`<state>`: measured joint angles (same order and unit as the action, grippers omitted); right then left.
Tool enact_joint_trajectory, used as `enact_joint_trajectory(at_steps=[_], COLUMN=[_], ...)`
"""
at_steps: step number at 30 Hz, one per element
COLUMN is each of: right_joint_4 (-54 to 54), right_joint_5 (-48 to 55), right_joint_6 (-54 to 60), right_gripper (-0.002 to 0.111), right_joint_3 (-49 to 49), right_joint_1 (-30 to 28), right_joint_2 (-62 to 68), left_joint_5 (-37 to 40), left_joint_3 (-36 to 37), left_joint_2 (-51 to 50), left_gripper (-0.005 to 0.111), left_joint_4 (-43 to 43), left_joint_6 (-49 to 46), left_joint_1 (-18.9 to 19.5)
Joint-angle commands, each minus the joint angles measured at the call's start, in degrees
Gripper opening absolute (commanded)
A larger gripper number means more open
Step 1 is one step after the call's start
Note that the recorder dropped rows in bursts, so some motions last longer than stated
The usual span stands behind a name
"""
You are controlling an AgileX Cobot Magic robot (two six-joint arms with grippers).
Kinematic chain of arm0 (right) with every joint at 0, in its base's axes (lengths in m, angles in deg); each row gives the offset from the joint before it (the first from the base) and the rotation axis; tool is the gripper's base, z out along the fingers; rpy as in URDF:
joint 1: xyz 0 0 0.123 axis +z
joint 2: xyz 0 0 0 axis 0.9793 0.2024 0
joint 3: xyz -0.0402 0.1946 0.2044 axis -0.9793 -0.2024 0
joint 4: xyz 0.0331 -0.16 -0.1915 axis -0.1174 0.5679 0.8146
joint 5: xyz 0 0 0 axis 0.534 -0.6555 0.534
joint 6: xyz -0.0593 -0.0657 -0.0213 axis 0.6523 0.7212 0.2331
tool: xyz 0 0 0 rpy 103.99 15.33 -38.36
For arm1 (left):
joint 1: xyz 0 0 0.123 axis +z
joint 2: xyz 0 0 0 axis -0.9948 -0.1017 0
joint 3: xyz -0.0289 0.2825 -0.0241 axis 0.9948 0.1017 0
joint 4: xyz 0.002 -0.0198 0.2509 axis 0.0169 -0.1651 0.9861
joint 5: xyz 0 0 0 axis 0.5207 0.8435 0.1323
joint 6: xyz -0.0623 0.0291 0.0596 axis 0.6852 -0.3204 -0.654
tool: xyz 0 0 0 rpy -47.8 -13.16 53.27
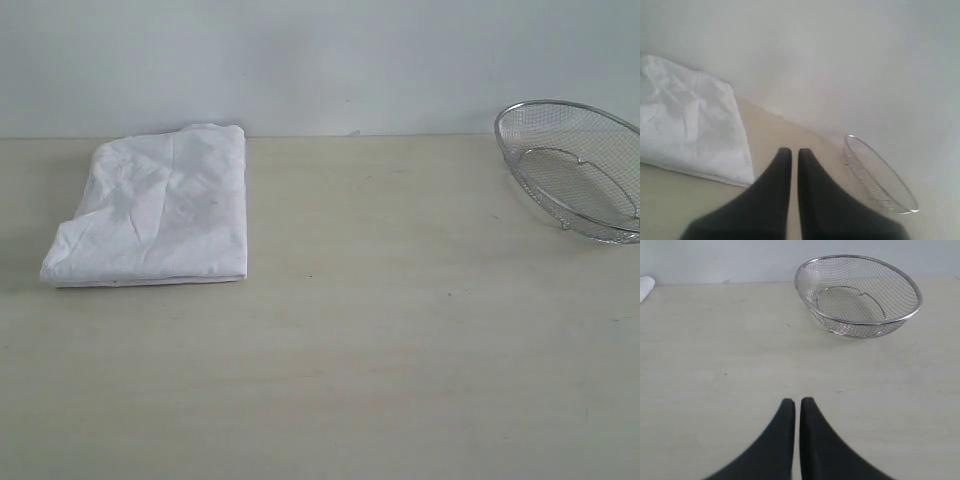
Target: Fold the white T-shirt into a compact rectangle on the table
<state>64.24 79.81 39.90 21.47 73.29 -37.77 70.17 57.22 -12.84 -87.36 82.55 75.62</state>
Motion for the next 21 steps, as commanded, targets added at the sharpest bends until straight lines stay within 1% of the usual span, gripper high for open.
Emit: enact_joint_trajectory(at_steps=[1,5,7,10,14,21], right_joint_4=[0.36,0.36,0.36,0.36,0.36,0.12], right_joint_5=[-0.33,-0.33,-0.33,-0.33,-0.47,-1.65], right_joint_6=[-0.15,-0.15,-0.15,-0.15,-0.15,-0.15], right_gripper=[0.0,0.0,0.0,0.0,0.0,0.0], right_joint_3=[0.06,0.06,0.06,0.06,0.06,0.06], right_joint_1=[-0.15,-0.15,-0.15,-0.15,-0.15,-0.15], right_joint_2=[-0.25,-0.25,-0.25,-0.25,-0.25,-0.25], left_joint_5=[0.41,0.06,-0.81,-1.05,0.88,1.09], left_joint_3=[0.21,1.32,3.06,5.6,5.6,5.6], left_joint_2=[0.21,0.21,0.21,0.21,0.21,0.21], left_gripper=[0.004,0.004,0.004,0.004,0.004,0.004], left_joint_4=[16.26,28.23,31.22,31.78,31.78,31.78], left_joint_6=[2.82,2.82,2.82,2.82,2.59,-2.95], left_joint_1=[2.06,4.53,4.99,5.22,5.22,5.22])
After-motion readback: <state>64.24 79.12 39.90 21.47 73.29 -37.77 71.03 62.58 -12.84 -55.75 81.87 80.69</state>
